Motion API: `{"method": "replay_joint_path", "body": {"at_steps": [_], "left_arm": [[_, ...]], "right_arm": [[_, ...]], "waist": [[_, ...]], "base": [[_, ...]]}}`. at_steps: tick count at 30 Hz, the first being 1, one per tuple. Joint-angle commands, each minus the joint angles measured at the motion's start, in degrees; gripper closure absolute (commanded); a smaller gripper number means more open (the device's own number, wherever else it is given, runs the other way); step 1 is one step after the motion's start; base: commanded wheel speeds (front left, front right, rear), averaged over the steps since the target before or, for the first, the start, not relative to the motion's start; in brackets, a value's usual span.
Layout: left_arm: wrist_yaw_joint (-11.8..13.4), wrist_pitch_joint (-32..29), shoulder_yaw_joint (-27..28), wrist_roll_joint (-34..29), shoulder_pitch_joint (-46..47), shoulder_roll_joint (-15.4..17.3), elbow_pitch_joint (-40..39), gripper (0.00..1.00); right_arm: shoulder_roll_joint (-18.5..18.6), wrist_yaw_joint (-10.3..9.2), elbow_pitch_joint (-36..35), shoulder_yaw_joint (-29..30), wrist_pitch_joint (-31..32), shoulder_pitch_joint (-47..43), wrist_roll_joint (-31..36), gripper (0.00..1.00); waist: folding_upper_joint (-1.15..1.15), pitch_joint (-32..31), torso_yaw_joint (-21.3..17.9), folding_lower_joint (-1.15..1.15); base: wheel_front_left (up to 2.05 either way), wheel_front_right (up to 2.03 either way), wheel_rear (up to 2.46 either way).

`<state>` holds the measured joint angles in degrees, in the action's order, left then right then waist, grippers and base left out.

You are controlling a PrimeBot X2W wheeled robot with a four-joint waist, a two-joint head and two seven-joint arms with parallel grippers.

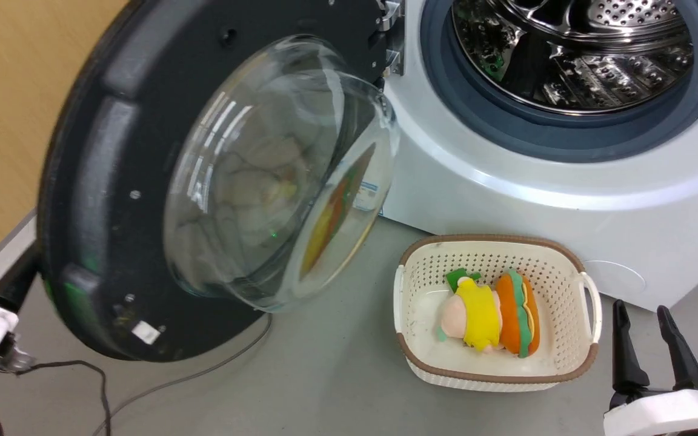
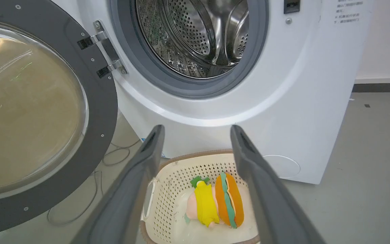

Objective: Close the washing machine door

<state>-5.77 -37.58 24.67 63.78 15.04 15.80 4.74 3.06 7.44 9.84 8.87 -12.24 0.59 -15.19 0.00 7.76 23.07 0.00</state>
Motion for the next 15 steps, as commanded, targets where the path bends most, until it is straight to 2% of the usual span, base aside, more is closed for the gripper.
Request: {"method": "replay_joint_path", "body": {"at_steps": [1, 10, 15], "left_arm": [[-0.62, -1.25, -0.45, 2.78, -1.05, -0.63, -1.14, 1.0], [-1.12, -4.78, -7.21, 8.58, -7.47, -2.6, -10.08, 1.0], [-1.44, -6.99, -13.35, 12.03, -9.68, -3.24, -14.19, 1.0]], "right_arm": [[-0.16, 0.04, 0.37, 0.35, -0.67, 1.09, -0.52, 0.0], [-0.17, 0.04, 1.1, 1.39, -1.63, 1.03, -2.11, 0.0], [-0.18, 0.04, 1.39, 1.4, -2.23, 1.54, -2.82, 0.0]], "waist": [[0.0, 0.14, 0.35, 0.0], [0.0, 0.72, 1.93, 0.0], [0.0, 1.14, 2.33, 0.0]], "base": [[0.0, 0.0, 0.0], [0.0, 0.0, 0.0], [0.0, 0.0, 0.0]]}}
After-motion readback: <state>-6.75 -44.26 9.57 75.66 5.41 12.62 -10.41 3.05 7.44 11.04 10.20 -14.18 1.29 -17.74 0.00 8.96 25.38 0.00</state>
